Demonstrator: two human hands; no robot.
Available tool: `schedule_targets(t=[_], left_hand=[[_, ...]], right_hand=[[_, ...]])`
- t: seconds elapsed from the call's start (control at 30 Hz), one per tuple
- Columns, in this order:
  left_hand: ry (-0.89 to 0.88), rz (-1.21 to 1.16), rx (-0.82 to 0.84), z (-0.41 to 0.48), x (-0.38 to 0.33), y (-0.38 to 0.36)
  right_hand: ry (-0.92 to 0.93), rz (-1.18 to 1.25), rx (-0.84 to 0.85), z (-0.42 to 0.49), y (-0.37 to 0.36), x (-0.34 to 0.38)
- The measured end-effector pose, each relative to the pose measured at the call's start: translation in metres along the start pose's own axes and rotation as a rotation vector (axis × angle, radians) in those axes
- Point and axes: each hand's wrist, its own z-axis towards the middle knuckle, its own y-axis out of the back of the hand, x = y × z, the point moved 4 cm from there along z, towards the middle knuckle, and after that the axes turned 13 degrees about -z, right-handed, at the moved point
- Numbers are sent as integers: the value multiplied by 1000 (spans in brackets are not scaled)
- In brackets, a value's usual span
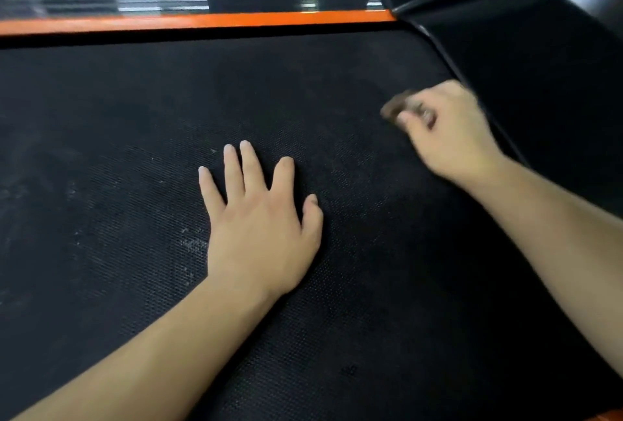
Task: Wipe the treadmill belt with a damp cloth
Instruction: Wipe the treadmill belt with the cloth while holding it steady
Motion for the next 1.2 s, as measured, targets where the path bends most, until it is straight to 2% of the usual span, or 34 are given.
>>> schedule_targets(t=[0.07,0.1,0.2,0.23,0.27,0.33,0.37,0.5,0.53,0.63,0.67,0.8,0.9,0.97,1.1,1.13,1.2], left_hand=[[-5,-7,-7,1,0,-1],[-6,-10,-10,1,0,0],[-4,-6,-12,0,0,-1],[-3,-3,-13,1,1,-1],[-4,1,-14,1,1,-2],[-13,3,-21,1,1,-1],[-13,3,-23,0,1,0],[4,9,-17,0,0,-1],[1,16,-18,0,0,-1],[-2,28,-21,0,-2,-2],[1,29,-19,0,-2,-2],[-2,46,-36,0,-1,-2],[-4,55,-42,-1,0,-3],[-9,50,-42,-1,0,-3],[-8,50,-42,-1,1,-3],[-9,49,-40,-1,0,-4],[-9,49,-40,0,0,-4]], right_hand=[[-160,-36,-14,27,-7,-17],[-128,-58,-24,30,-12,-13],[191,1,64,21,-22,17],[232,13,65,31,-21,14],[169,16,50,49,-19,6],[-78,52,45,84,-20,-13],[-104,62,51,92,-25,-13],[244,71,114,88,-34,21],[226,29,107,98,-32,16],[-155,-87,88,136,-25,-13],[-190,-71,68,142,-27,-13],[13,71,72,133,-37,4],[-175,-108,10,151,-32,-23],[-268,-137,10,157,-34,-28],[25,-74,32,130,-34,-13],[36,-88,19,126,-31,-21],[-140,-170,-12,133,-25,-41]])
